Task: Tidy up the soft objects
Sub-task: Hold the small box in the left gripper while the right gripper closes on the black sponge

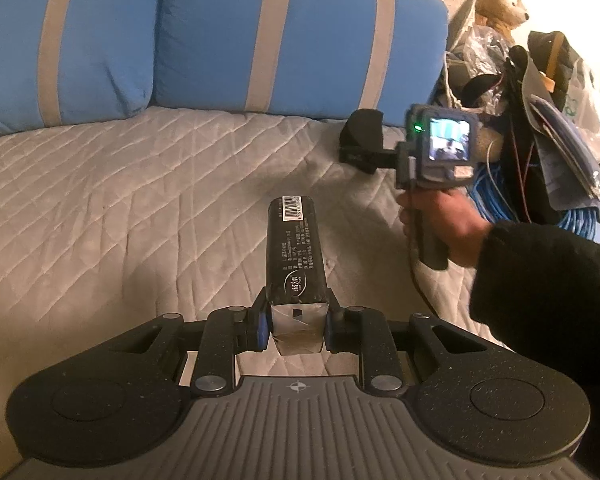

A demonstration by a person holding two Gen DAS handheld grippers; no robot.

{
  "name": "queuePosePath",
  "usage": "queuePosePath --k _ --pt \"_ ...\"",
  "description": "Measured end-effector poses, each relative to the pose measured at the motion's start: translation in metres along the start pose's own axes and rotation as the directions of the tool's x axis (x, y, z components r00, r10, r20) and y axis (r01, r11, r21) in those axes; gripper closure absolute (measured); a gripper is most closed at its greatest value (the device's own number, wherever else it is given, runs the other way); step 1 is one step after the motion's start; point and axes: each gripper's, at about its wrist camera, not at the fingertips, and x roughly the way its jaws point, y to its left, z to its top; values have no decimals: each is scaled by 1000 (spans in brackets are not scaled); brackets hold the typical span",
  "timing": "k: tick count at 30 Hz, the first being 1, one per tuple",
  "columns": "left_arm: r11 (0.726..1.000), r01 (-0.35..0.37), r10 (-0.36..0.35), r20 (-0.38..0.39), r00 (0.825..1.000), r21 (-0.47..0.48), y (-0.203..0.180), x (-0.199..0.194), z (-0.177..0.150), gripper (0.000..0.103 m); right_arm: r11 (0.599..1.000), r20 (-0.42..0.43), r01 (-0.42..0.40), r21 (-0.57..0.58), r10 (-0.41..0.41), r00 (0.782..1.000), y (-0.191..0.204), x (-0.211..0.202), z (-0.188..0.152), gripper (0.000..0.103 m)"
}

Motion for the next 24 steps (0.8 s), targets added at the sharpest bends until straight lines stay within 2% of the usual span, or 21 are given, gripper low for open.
queuePosePath --k 5,9,10,11,12,18,24 --pt "1000 -27 27 5 1000 3 2 0 1 79 1000 -3 -1 5 1 1000 10 20 8 15" --pt "1000 -24 24 -1 1000 12 0 2 2 79 999 -12 38 14 -38 999 14 32 12 16" --pt "1000 -22 22 -1 1000 14 -1 2 2 79 999 -24 50 18 -50 998 14 36 14 18" --pt "1000 -21 21 -1 1000 17 -1 2 2 79 998 -43 68 13 -68 997 14 40 16 32" --pt "1000 -22 22 -3 1000 18 -1 2 2 79 997 -59 73 5 -73 996 15 40 17 41" --pt "999 -38 38 -8 999 14 1 3 0 79 997 -46 53 -56 -56 997 20 21 20 45" --pt "998 -50 51 -1 999 26 -2 5 -1 79 992 -30 16 -127 -20 999 20 -17 21 46"
